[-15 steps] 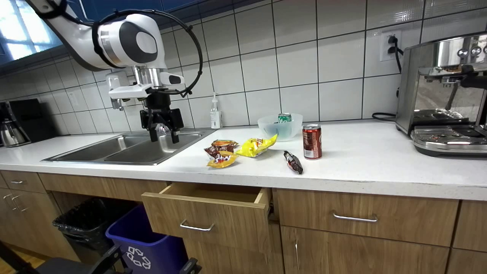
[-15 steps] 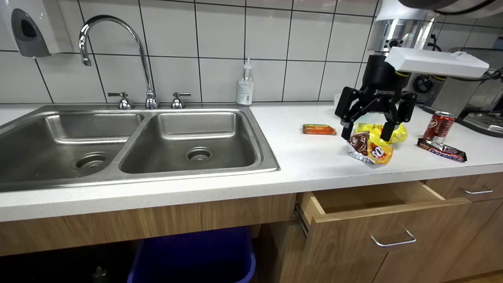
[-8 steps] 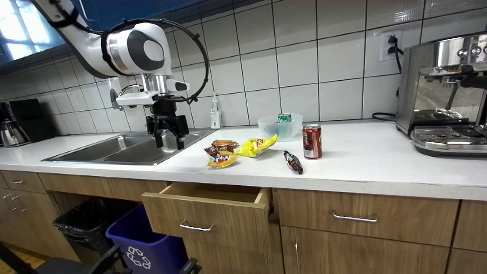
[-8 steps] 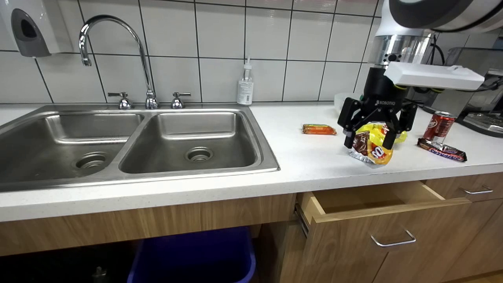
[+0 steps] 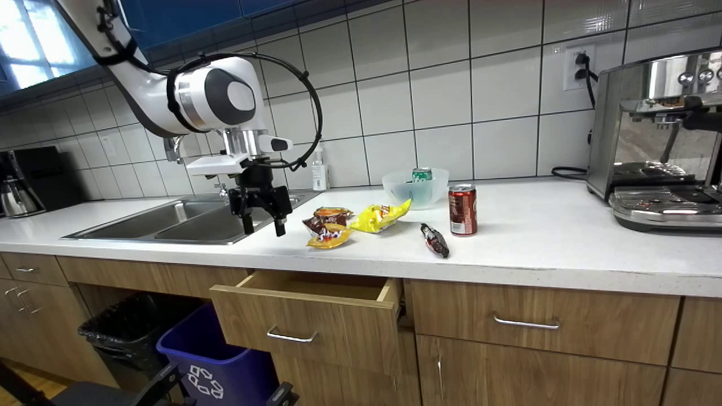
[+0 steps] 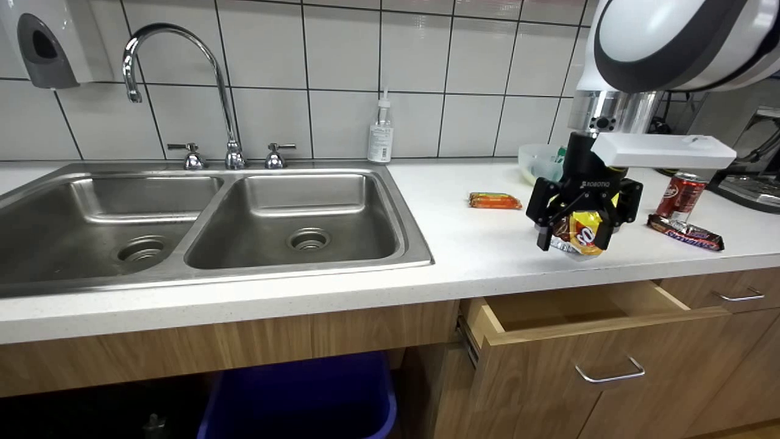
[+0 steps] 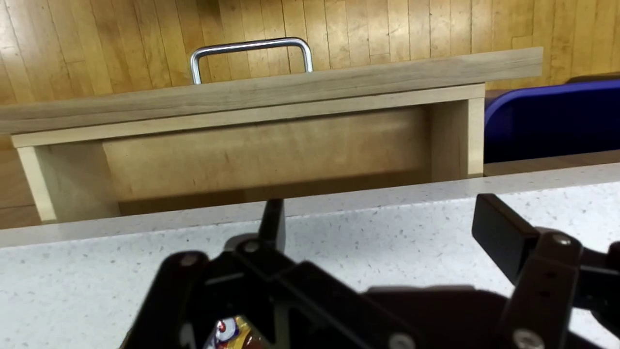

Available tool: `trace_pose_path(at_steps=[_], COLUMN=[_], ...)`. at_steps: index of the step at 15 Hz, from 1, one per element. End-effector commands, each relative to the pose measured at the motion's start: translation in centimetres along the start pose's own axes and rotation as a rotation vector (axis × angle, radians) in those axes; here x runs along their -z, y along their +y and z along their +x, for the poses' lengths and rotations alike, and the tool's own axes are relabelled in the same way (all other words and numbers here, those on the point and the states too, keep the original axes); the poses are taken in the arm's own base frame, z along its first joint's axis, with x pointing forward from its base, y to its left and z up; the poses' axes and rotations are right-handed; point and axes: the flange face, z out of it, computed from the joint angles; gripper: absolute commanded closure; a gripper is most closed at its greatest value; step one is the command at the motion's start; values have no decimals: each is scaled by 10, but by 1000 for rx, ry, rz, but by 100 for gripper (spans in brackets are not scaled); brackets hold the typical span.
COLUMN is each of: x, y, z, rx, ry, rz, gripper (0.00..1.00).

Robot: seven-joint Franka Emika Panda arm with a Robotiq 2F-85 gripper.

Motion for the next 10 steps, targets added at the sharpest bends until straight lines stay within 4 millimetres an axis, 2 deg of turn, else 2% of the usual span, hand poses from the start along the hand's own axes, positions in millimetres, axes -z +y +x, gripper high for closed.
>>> trace_pose_path(at_steps=[1, 10], x=[-11, -34], y=[6, 14], z=[4, -3], rx=[10, 6], ry=[4, -20], rz=[-29, -55], gripper=[0, 0])
